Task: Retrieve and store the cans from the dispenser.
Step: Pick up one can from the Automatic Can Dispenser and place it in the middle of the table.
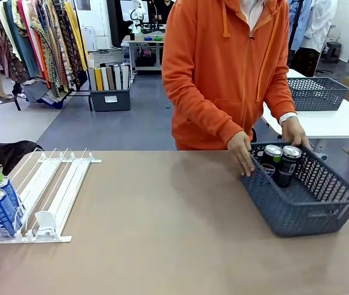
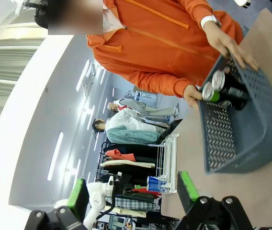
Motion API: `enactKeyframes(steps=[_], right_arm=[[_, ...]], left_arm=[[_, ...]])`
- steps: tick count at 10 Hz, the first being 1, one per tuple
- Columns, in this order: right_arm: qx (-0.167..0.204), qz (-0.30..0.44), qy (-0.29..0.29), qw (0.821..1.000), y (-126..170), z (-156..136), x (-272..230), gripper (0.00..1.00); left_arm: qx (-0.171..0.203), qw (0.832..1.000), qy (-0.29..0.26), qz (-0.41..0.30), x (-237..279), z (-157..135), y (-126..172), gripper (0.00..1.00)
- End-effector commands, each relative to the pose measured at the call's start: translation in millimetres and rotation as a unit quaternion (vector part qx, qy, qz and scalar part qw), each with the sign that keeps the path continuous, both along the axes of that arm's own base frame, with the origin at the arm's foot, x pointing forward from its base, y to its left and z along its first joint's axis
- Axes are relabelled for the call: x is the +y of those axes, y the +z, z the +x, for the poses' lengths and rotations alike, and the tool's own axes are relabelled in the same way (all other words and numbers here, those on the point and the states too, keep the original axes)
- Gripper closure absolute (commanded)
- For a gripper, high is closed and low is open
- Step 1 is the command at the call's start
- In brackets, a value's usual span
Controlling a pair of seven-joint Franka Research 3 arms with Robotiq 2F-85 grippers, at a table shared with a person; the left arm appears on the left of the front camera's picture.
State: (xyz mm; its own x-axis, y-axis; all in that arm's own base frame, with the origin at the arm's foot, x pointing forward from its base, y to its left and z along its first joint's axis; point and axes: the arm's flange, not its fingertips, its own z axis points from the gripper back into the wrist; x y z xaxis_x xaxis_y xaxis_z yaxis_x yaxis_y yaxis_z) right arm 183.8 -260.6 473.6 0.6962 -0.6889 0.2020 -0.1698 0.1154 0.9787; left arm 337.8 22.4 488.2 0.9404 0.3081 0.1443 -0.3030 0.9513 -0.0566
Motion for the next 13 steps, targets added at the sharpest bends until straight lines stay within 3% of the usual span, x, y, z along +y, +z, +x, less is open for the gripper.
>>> enactKeyframes(steps=[1,3,7,13], right_arm=[[-0.011,0.004,-0.003,1.000,4.4,3.1,-0.6,0.00],[-0.011,0.004,-0.003,1.000,4.4,3.1,-0.6,0.00],[-0.011,0.004,-0.003,1.000,4.4,3.1,-0.6,0.00],[-0.011,0.004,-0.003,1.000,4.4,3.1,-0.6,0.00]], left_arm=[[0.020,1.000,0.019,0.004,-2.3,16.9,-25.0,0.00],[0.042,0.998,0.036,-0.007,4.0,29.9,-49.6,0.00],[0.075,0.997,0.008,-0.014,-1.8,47.8,-93.0,0.00],[0.065,0.997,0.014,-0.028,2.1,56.8,-99.6,0.00]])
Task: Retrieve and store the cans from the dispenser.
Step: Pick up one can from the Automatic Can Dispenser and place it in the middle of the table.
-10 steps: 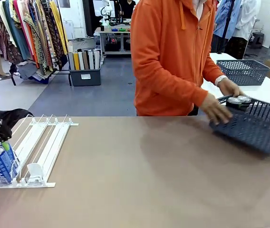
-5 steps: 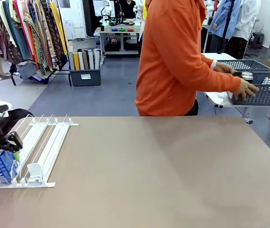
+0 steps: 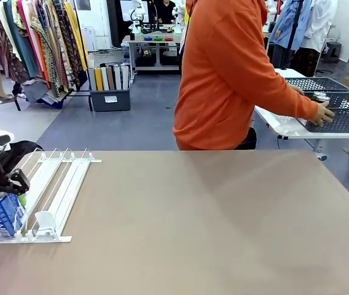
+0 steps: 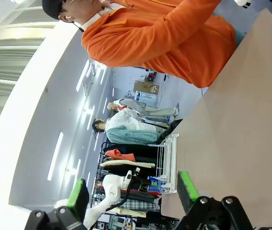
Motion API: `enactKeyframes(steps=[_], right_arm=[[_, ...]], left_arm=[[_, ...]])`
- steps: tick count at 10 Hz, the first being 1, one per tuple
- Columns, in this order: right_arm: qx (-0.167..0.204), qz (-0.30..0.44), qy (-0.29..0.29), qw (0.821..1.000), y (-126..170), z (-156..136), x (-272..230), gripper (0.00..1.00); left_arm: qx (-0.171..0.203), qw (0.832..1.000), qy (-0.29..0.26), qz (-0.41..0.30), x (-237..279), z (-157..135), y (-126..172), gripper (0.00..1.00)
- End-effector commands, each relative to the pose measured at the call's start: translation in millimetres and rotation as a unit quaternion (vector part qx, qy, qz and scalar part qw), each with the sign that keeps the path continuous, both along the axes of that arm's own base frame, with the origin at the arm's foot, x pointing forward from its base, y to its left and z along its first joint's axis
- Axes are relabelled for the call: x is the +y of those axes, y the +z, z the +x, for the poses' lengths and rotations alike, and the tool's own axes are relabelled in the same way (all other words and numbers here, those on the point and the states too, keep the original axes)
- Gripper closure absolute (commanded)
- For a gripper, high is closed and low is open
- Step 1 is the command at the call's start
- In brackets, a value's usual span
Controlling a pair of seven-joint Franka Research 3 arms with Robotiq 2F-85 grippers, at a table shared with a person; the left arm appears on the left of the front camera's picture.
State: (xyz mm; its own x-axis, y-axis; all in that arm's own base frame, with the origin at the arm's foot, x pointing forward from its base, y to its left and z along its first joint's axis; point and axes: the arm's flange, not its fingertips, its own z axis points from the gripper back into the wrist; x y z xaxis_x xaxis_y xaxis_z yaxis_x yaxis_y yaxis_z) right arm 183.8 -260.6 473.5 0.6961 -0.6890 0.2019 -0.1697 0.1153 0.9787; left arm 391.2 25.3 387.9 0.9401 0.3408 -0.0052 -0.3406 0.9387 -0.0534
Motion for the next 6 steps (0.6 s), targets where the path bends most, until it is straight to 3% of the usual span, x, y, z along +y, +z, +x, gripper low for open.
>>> enactKeyframes(steps=[1,4,5,6], right_arm=[[-0.011,0.004,-0.003,1.000,4.4,3.1,-0.6,0.00],[-0.011,0.004,-0.003,1.000,4.4,3.1,-0.6,0.00],[-0.011,0.004,-0.003,1.000,4.4,3.1,-0.6,0.00],[-0.011,0.004,-0.003,1.000,4.4,3.1,-0.6,0.00]], left_arm=[[-0.006,1.000,-0.001,-0.007,1.2,0.5,3.0,0.00],[-0.003,1.000,-0.005,-0.004,2.2,0.0,3.9,0.00],[0.002,1.000,-0.006,-0.001,1.8,0.4,3.3,0.29],[0.007,1.000,-0.009,0.003,1.4,0.7,2.7,0.87]])
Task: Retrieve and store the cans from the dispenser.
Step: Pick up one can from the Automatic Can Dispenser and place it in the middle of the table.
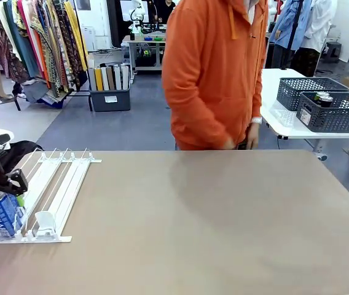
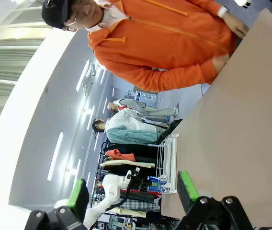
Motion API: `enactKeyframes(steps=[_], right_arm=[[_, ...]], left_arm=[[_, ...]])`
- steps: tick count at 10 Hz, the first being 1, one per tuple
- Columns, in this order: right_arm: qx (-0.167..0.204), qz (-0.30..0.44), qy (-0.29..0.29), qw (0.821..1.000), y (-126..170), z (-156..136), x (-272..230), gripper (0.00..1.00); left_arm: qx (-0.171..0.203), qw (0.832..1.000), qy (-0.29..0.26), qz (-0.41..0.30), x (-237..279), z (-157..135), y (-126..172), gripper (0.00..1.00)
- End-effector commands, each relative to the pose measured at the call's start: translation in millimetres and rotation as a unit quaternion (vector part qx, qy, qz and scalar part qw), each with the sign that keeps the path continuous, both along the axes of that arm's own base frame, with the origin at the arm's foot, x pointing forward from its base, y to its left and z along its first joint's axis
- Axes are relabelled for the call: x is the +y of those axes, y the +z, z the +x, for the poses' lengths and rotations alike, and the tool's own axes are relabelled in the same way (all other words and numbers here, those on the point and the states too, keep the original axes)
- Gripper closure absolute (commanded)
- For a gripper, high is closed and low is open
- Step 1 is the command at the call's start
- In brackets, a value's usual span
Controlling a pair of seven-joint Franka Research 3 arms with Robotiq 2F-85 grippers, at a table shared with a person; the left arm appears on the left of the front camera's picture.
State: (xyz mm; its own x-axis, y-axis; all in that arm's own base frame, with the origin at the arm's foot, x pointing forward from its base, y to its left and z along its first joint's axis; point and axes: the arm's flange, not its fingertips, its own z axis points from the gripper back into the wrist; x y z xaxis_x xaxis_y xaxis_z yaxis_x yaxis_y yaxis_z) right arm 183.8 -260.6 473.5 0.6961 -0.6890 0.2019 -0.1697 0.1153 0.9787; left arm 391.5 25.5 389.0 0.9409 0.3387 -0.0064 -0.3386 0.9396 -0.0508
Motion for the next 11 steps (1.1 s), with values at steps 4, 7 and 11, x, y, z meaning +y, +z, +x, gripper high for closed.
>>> enactKeyframes(steps=[4,7,11], right_arm=[[-0.011,0.004,-0.003,1.000,4.4,3.1,-0.6,0.00],[-0.011,0.004,-0.003,1.000,4.4,3.1,-0.6,0.00],[-0.011,0.004,-0.003,1.000,4.4,3.1,-0.6,0.00]], left_arm=[[0.007,1.000,-0.005,0.002,1.6,0.8,2.8,1.00],[0.003,1.000,0.000,0.003,3.7,-0.1,7.5,1.00],[-0.030,1.000,0.002,0.007,14.5,-37.8,81.5,1.00]])
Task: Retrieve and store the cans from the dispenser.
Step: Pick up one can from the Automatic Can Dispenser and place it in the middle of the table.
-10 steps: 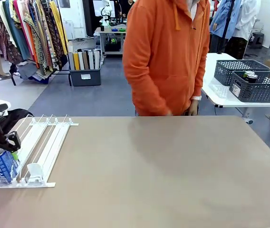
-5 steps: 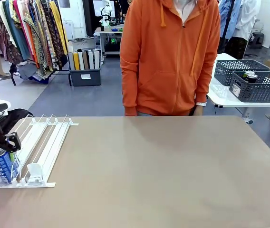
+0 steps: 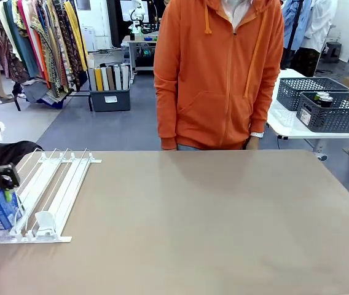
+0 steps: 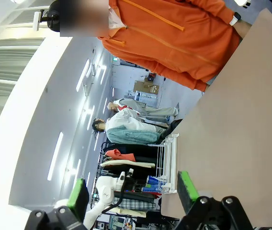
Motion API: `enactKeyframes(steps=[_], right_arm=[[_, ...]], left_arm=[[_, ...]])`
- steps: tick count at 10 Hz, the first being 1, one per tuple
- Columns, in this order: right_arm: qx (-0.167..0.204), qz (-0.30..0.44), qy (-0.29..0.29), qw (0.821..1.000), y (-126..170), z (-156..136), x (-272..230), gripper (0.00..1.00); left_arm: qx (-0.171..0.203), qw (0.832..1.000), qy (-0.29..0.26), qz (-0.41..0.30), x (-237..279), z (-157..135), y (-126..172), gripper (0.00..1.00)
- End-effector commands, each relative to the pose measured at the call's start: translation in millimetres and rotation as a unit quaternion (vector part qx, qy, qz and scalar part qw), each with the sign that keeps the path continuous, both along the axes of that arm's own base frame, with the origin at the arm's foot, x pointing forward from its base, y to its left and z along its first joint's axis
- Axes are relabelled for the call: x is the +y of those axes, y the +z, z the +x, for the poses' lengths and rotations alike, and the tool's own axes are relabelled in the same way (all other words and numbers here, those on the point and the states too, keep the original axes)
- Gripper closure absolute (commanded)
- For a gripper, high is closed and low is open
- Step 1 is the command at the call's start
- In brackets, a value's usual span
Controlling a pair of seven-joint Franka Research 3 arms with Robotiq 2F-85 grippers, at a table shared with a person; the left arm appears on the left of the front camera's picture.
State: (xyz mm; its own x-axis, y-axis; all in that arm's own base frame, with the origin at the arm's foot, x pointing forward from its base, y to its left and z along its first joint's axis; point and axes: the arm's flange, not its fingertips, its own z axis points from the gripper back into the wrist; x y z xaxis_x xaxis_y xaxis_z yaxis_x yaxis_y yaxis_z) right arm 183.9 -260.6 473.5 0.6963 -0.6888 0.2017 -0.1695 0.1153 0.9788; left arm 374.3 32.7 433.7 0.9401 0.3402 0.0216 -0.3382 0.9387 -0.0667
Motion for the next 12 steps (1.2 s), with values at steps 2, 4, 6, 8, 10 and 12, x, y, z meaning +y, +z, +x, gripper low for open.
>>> enactKeyframes(steps=[2,4,6,8,10,12], right_arm=[[-0.011,0.004,-0.003,1.000,4.5,3.0,-0.6,0.00],[-0.011,0.004,-0.003,1.000,4.5,3.0,-0.6,0.00],[-0.011,0.004,-0.003,1.000,4.5,3.0,-0.6,0.00],[-0.011,0.004,-0.003,1.000,4.5,3.0,-0.6,0.00],[-0.011,0.004,-0.003,1.000,4.5,3.0,-0.6,0.00],[-0.011,0.004,-0.003,1.000,4.5,3.0,-0.6,0.00]], left_arm=[[-0.035,0.999,-0.003,-0.002,15.7,-53.8,95.1,1.00],[-0.087,0.996,0.001,0.008,28.9,-82.3,148.0,1.00],[-0.143,0.990,0.017,-0.006,49.4,-100.2,189.3,1.00],[-0.170,0.984,0.024,-0.053,55.4,-104.2,201.7,1.00],[-0.143,0.989,0.021,-0.007,48.1,-110.2,199.4,1.00],[-0.143,0.989,0.021,-0.007,48.1,-110.2,199.4,1.00]])
